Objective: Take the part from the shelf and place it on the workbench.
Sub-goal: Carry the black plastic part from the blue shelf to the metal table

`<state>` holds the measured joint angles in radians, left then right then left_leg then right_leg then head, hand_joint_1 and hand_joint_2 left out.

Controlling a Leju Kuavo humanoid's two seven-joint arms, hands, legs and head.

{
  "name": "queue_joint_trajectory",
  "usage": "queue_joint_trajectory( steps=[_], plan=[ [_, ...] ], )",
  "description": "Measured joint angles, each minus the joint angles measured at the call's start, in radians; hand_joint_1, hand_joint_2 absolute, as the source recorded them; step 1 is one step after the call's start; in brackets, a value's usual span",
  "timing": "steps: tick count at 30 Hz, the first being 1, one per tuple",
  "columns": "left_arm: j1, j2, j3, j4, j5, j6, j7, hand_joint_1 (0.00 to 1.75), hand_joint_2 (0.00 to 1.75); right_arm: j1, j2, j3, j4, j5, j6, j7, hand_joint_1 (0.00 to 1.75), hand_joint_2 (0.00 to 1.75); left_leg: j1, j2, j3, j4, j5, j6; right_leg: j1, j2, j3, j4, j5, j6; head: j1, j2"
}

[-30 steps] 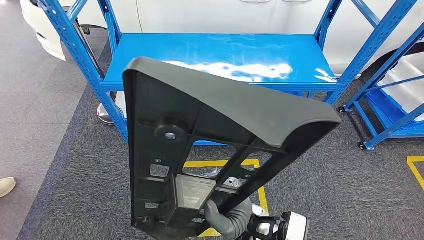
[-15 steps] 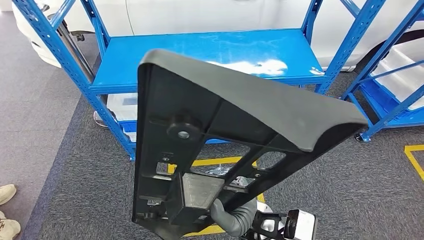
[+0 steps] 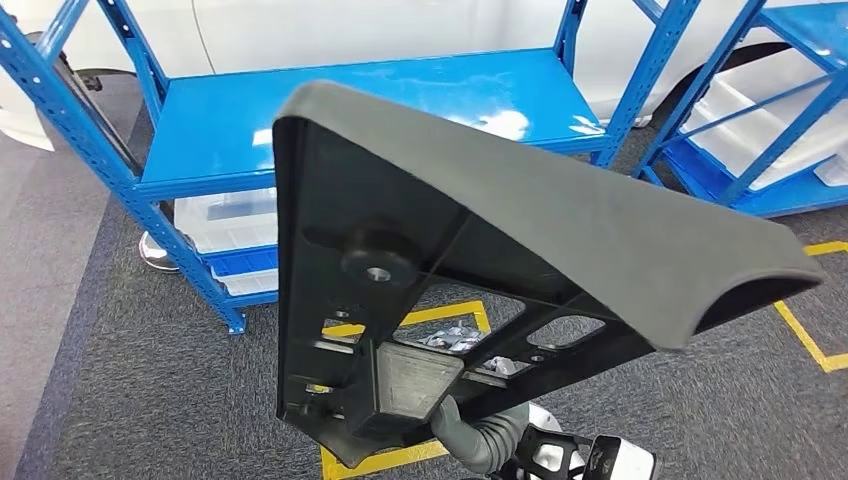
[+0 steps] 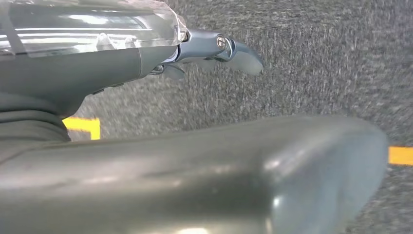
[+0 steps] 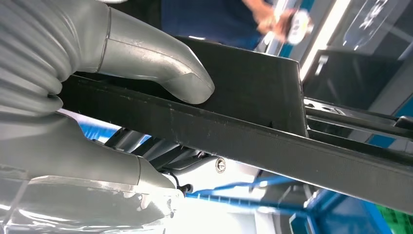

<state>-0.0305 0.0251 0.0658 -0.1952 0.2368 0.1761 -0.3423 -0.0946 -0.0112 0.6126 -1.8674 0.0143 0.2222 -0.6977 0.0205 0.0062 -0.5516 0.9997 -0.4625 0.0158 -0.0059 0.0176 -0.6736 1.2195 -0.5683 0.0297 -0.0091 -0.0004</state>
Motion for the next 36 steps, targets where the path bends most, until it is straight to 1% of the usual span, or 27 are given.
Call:
queue_joint_trajectory(
  steps=[1, 2, 3, 4, 5, 7, 8, 9, 11, 13, 15, 16, 17, 18, 19, 20, 22, 24, 26, 27, 28, 30, 31, 32, 33, 34, 36],
  plan=[
    [0.001, 0.005, -0.002, 0.0, -0.004, 0.008, 0.008, 0.0, 0.0, 0.002, -0.003, 0.0, -0.004, 0.002, -0.012, 0.0, 1.75, 1.75, -0.001, 0.012, -0.001, 0.0, 0.0, 0.001, -0.002, -0.006, -0.029, 0.06, -0.021, 0.003, 0.0, 0.0],
    [0.001, 0.011, -0.004, 0.0, -0.007, 0.022, 0.019, 0.0, 0.0, 0.004, -0.006, 0.0, -0.008, 0.004, -0.022, 0.0, 1.75, 1.75, -0.002, 0.024, -0.001, 0.0, -0.001, 0.001, -0.002, -0.009, -0.043, 0.088, -0.023, 0.004, 0.0, 0.0],
    [0.0, 0.018, -0.005, 0.0, -0.008, 0.04, 0.032, 0.0, 0.0, 0.005, -0.009, 0.0, -0.013, 0.004, -0.029, 0.0, 1.75, 1.75, -0.002, 0.034, -0.001, 0.001, -0.001, 0.001, -0.003, -0.012, -0.037, 0.076, -0.006, 0.003, 0.0, 0.0],
    [-0.002, 0.023, -0.006, 0.0, -0.006, 0.057, 0.043, 0.0, 0.0, 0.005, -0.011, 0.001, -0.016, 0.004, -0.034, 0.0, 1.75, 1.75, -0.002, 0.044, 0.001, 0.001, -0.002, 0.0, -0.003, -0.018, -0.009, 0.023, 0.027, 0.001, 0.0, 0.0],
    [-0.003, 0.029, -0.005, 0.0, -0.002, 0.075, 0.054, 0.0, 0.0, 0.003, -0.012, 0.001, -0.021, 0.004, -0.038, 0.0, 1.75, 1.75, -0.003, 0.053, 0.004, 0.001, -0.004, -0.002, -0.001, -0.036, 0.032, -0.056, 0.063, -0.004, 0.0, 0.0],
    [-0.005, 0.039, -0.003, 0.0, 0.009, 0.094, 0.067, 0.0, 0.0, -0.004, -0.013, 0.001, -0.027, 0.003, -0.04, 0.0, 1.75, 1.75, -0.007, 0.068, 0.008, 0.002, -0.007, -0.01, 0.01, -0.073, 0.095, -0.182, 0.104, -0.018, 0.0, 0.0],
    [-0.006, 0.044, -0.001, 0.0, 0.015, 0.095, 0.068, 0.0, 0.0, -0.008, -0.015, 0.001, -0.03, 0.001, -0.039, 0.0, 1.75, 1.75, -0.009, 0.076, 0.009, 0.003, -0.009, -0.014, 0.015, -0.082, 0.106, -0.209, 0.108, -0.025, 0.0, 0.0],
    [-0.006, 0.05, 0.002, 0.0, 0.019, 0.092, 0.066, 0.0, 0.0, -0.011, -0.016, 0.001, -0.032, 0.0, -0.037, 0.0, 1.75, 1.75, -0.01, 0.084, 0.01, 0.002, -0.01, -0.019, 0.018, -0.077, 0.104, -0.212, 0.105, -0.031, 0.0, 0.0],
    [-0.009, 0.06, 0.007, 0.0, 0.022, 0.085, 0.061, 0.0, 0.0, -0.013, -0.018, 0.001, -0.036, 0.005, -0.037, 0.0, 1.75, 1.75, -0.009, 0.094, 0.014, 0.002, -0.013, -0.03, 0.015, -0.057, 0.103, -0.218, 0.111, -0.043, 0.0, 0.0],
    [-0.012, 0.066, 0.009, 0.0, 0.014, 0.085, 0.059, 0.0, 0.0, -0.016, -0.019, 0.001, -0.042, 0.019, -0.048, 0.0, 1.75, 1.75, -0.007, 0.059, 0.001, 0.046, -0.046, -0.039, 0.007, -0.038, 0.107, -0.229, 0.121, -0.056, 0.0, 0.0],
    [-0.011, 0.071, 0.008, 0.0, 0.003, 0.085, 0.059, 0.0, 0.0, -0.018, -0.02, 0.002, -0.051, 0.037, -0.068, -0.001, 1.75, 1.75, -0.004, 0.013, -0.051, 0.17, -0.114, -0.044, 0.004, -0.018, 0.108, -0.233, 0.126, -0.064, 0.0, 0.0],
    [-0.01, 0.073, 0.008, 0.0, 0.001, 0.085, 0.059, 0.0, 0.0, -0.017, -0.021, 0.003, -0.054, 0.044, -0.077, -0.001, 1.75, 1.75, -0.004, 0.005, -0.082, 0.239, -0.142, -0.046, 0.004, -0.006, 0.107, -0.232, 0.127, -0.064, 0.0, 0.0],
    [-0.009, 0.075, 0.008, 0.0, -0.001, 0.084, 0.059, 0.0, 0.0, -0.014, -0.023, 0.004, -0.057, 0.051, -0.086, -0.001, 1.75, 1.75, -0.004, 0.003, -0.105, 0.284, -0.153, -0.048, 0.004, 0.007, 0.107, -0.23, 0.127, -0.064, 0.0, 0.0],
    [-0.008, 0.076, 0.008, 0.0, -0.001, 0.081, 0.059, 0.0, 0.0, -0.01, -0.025, 0.006, -0.059, 0.057, -0.097, 0.0, 1.75, 1.75, -0.003, 0.002, -0.112, 0.293, -0.144, -0.049, 0.005, 0.02, 0.107, -0.228, 0.126, -0.064, 0.0, 0.0],
    [-0.007, 0.077, 0.009, 0.0, -0.001, 0.076, 0.059, 0.0, 0.0, -0.005, -0.028, 0.012, -0.064, 0.065, -0.11, 0.0, 1.75, 1.75, -0.002, 0.0, -0.099, 0.257, -0.114, -0.049, 0.004, 0.034, 0.108, -0.225, 0.125, -0.062, 0.0, 0.0],
    [-0.007, 0.078, 0.009, 0.0, -0.001, 0.071, 0.06, 0.0, 0.0, 0.001, -0.032, 0.021, -0.07, 0.072, -0.126, 0.0, 1.75, 1.75, 0.0, -0.009, -0.072, 0.192, -0.073, -0.048, 0.004, 0.047, 0.108, -0.222, 0.123, -0.059, 0.0, 0.0],
    [-0.006, 0.08, 0.009, 0.001, -0.001, 0.066, 0.064, 0.0, 0.0, 0.007, -0.041, 0.045, -0.081, 0.082, -0.151, 0.0, 1.75, 1.75, 0.006, -0.058, -0.017, 0.061, -0.019, -0.044, 0.004, 0.072, 0.102, -0.21, 0.119, -0.051, 0.0, 0.0],
    [-0.007, 0.081, 0.01, 0.002, 0.0, 0.064, 0.069, 0.0, 0.0, 0.009, -0.049, 0.063, -0.088, 0.082, -0.162, 0.0, 1.75, 1.75, 0.007, -0.088, -0.002, 0.017, -0.013, -0.038, 0.004, 0.093, 0.09, -0.203, 0.121, -0.038, 0.0, 0.0],
    [-0.011, 0.08, 0.012, 0.002, 0.006, 0.065, 0.08, 0.0, 0.0, 0.009, -0.058, 0.078, -0.093, 0.071, -0.157, 0.0, 1.75, 1.75, 0.007, -0.067, -0.002, 0.012, -0.01, -0.026, 0.001, 0.112, 0.082, -0.203, 0.125, -0.025, 0.0, 0.0],
    [-0.011, 0.079, 0.015, 0.002, 0.012, 0.069, 0.087, 0.0, 0.0, 0.006, -0.062, 0.085, -0.094, 0.06, -0.147, 0.0, 1.75, 1.75, 0.008, -0.055, -0.001, 0.009, -0.007, -0.019, 0.002, 0.101, 0.077, -0.195, 0.119, -0.019, 0.0, 0.0],
    [-0.011, 0.078, 0.019, 0.002, 0.02, 0.076, 0.094, 0.0, 0.0, 0.001, -0.066, 0.091, -0.096, 0.047, -0.131, 0.0, 1.75, 1.75, 0.01, -0.04, 0.0, 0.006, -0.005, -0.012, 0.003, 0.078, 0.064, -0.17, 0.103, -0.013, 0.0, 0.0],
    [-0.005, 0.075, 0.032, 0.002, 0.041, 0.095, 0.103, 0.0, 0.0, -0.013, -0.071, 0.1, -0.096, 0.018, -0.085, 0.001, 1.75, 1.75, 0.008, -0.012, 0.0, 0.003, -0.004, -0.004, 0.002, 0.017, 0.011, -0.058, 0.041, -0.003, 0.0, 0.0],
    [-0.001, 0.072, 0.041, 0.002, 0.05, 0.105, 0.105, 0.0, 0.0, -0.02, -0.072, 0.104, -0.094, 0.005, -0.061, 0.001, 1.75, 1.75, 0.005, 0.002, -0.001, 0.003, -0.005, -0.002, -0.001, 0.001, -0.022, 0.011, 0.011, 0.001, 0.0, 0.0],
    [0.002, 0.067, 0.049, 0.002, 0.058, 0.114, 0.108, 0.0, 0.0, -0.025, -0.072, 0.106, -0.091, -0.006, -0.038, 0.001, 1.75, 1.75, 0.004, 0.017, -0.001, 0.003, -0.006, -0.001, -0.004, -0.007, -0.046, 0.063, -0.005, 0.004, 0.0, 0.0],
    [0.003, 0.062, 0.057, 0.002, 0.063, 0.122, 0.11, 0.0, 0.0, -0.029, -0.073, 0.107, -0.087, -0.014, -0.019, 0.001, 1.75, 1.75, 0.004, 0.029, -0.001, 0.004, -0.006, -0.001, -0.006, -0.01, -0.053, 0.079, -0.002, 0.007, 0.0, 0.0],
    [0.003, 0.057, 0.063, 0.002, 0.065, 0.128, 0.112, 0.0, 0.0, -0.035, -0.073, 0.107, -0.081, -0.018, -0.004, 0.001, 1.75, 1.75, 0.004, 0.041, 0.0, 0.004, -0.007, -0.002, -0.007, -0.014, -0.038, 0.054, 0.019, 0.007, 0.0, 0.0],
    [0.002, 0.047, 0.072, 0.002, 0.066, 0.136, 0.117, 0.0, 0.0, -0.05, -0.072, 0.108, -0.071, -0.023, 0.016, 0.001, 1.75, 1.75, 0.003, 0.06, 0.005, 0.004, -0.01, -0.006, -0.005, -0.042, 0.037, -0.085, 0.08, 0.001, 0.0, 0.0]
  ],
)
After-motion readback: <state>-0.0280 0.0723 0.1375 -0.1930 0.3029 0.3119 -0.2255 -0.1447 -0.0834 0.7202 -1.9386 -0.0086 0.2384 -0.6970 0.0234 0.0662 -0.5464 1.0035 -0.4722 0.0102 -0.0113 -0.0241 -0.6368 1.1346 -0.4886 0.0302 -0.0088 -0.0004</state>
